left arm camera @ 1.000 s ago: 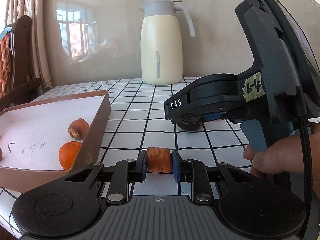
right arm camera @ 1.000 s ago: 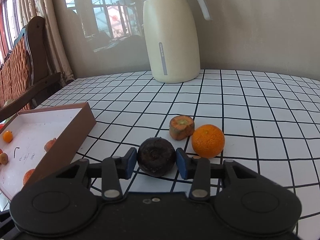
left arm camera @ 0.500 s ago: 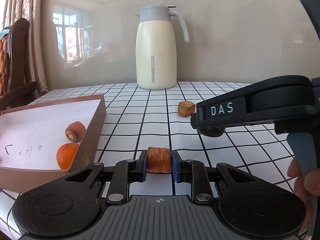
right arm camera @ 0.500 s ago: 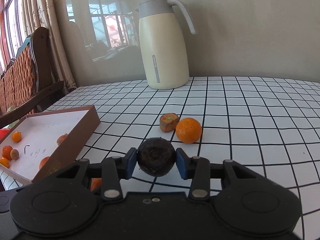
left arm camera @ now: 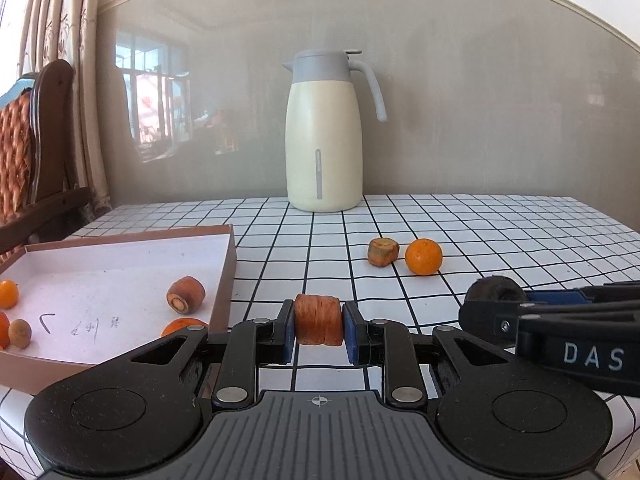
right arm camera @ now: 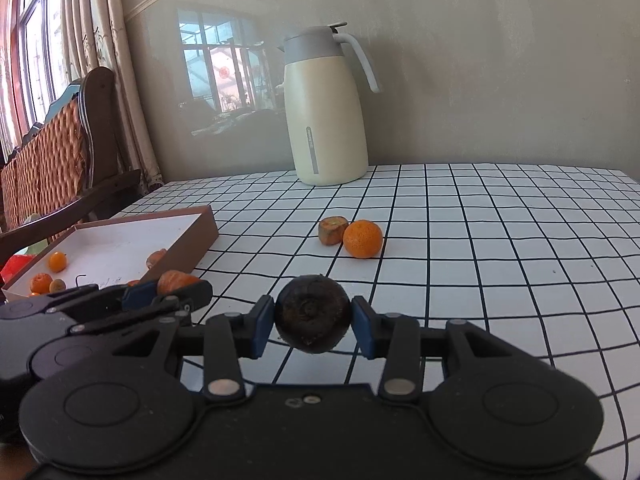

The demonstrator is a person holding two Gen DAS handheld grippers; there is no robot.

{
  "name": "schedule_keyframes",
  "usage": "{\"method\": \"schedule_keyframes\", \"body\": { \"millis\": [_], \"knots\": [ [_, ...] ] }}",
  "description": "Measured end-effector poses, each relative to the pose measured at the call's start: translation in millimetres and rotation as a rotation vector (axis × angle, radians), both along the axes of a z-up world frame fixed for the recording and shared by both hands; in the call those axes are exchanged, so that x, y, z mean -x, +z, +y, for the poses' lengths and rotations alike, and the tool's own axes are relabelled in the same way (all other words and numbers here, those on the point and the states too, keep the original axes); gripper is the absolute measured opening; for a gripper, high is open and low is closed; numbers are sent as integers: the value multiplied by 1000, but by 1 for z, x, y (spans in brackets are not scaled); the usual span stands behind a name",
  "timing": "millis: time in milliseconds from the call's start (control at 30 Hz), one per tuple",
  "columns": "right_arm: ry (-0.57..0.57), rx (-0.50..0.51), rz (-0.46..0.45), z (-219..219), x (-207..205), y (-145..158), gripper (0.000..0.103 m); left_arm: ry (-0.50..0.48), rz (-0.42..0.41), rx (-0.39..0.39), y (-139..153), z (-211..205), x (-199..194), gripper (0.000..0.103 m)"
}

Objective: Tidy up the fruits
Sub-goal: 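Carry both held pieces over the white box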

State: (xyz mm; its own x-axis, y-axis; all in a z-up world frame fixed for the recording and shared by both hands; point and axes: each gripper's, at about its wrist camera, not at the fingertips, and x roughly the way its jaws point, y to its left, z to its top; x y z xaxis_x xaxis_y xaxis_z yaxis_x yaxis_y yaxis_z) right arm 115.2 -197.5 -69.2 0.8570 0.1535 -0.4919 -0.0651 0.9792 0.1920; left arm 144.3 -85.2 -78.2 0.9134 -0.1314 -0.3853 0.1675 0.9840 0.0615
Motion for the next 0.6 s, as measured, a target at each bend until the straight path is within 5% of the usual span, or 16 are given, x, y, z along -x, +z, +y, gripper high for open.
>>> {"method": "schedule_keyframes", "body": {
  "millis": [600],
  "knots": [
    [104,26,-130,49,36,23,33,59,-60,16,22,49,46,25]
  ]
}}
